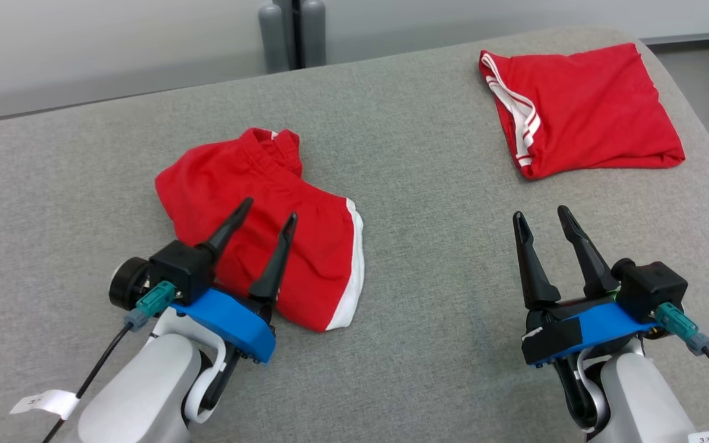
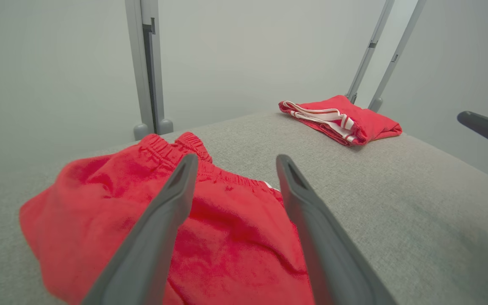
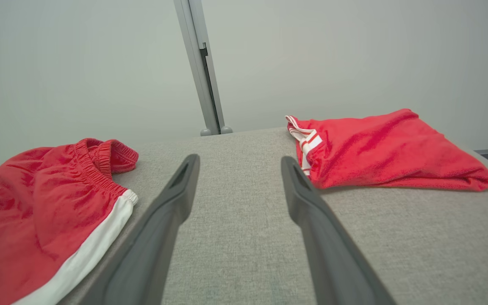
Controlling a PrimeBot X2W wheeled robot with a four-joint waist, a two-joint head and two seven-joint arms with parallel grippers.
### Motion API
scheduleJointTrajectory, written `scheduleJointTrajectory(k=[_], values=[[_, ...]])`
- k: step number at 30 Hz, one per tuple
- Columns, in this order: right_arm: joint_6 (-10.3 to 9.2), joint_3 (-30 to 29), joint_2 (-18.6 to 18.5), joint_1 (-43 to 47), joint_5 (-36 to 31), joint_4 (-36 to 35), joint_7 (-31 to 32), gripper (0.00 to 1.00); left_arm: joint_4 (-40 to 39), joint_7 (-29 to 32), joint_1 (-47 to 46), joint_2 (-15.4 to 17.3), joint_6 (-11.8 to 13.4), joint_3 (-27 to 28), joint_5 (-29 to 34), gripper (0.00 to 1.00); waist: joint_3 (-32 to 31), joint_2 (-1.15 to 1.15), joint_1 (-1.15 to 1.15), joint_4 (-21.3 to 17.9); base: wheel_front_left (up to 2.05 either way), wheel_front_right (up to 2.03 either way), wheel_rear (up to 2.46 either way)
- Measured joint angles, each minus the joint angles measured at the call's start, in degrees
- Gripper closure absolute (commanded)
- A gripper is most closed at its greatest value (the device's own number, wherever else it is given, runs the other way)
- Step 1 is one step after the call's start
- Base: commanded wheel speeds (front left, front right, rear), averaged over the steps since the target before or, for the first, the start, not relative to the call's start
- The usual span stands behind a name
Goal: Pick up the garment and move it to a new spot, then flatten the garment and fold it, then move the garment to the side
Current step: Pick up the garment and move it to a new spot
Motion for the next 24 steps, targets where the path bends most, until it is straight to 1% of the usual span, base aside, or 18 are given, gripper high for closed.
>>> scheduleJointTrajectory(k=[3,6,13,19,20,21,24], values=[[0.0,-0.3,0.0,0.24,-0.03,0.65,-0.01,0.0,-0.63,-0.82,-0.04,0.02,0.96,1.91,0.69,0.0,-1.06,0.0,0.0,0.92,0.0,0.0,0.0],[0.0,-0.66,0.0,0.62,-0.36,1.03,-0.01,0.0,-1.62,-1.02,0.7,0.79,2.22,4.64,1.76,0.0,-2.17,0.0,0.0,2.05,0.0,0.0,0.0],[0.0,-2.23,0.0,1.43,-1.34,1.55,0.32,0.0,-7.08,-1.11,6.93,2.18,4.76,15.62,5.26,0.0,-4.48,0.0,0.0,5.35,0.0,0.0,0.0],[0.0,-3.41,0.0,2.62,-2.2,1.45,1.08,0.0,-9.91,-1.11,13.35,1.0,5.35,23.92,7.47,0.0,-6.4,0.0,0.0,8.25,0.0,0.0,0.0],[0.0,-3.41,0.0,2.62,-2.2,1.45,1.08,0.0,-9.91,-1.11,13.35,1.0,5.35,23.92,7.47,0.0,-6.4,0.0,0.0,8.25,0.0,0.0,0.0],[0.0,-3.86,0.01,2.88,-2.68,1.27,1.55,0.0,-10.49,-1.11,15.41,0.27,5.27,26.17,8.05,0.0,-7.04,0.0,-0.01,9.16,0.0,0.0,0.0],[0.0,-4.56,0.01,3.93,-3.19,0.9,2.1,0.0,-10.93,-1.11,18.22,-0.87,5.0,29.32,8.82,0.0,-7.98,0.0,0.0,10.51,0.0,0.0,0.0]])
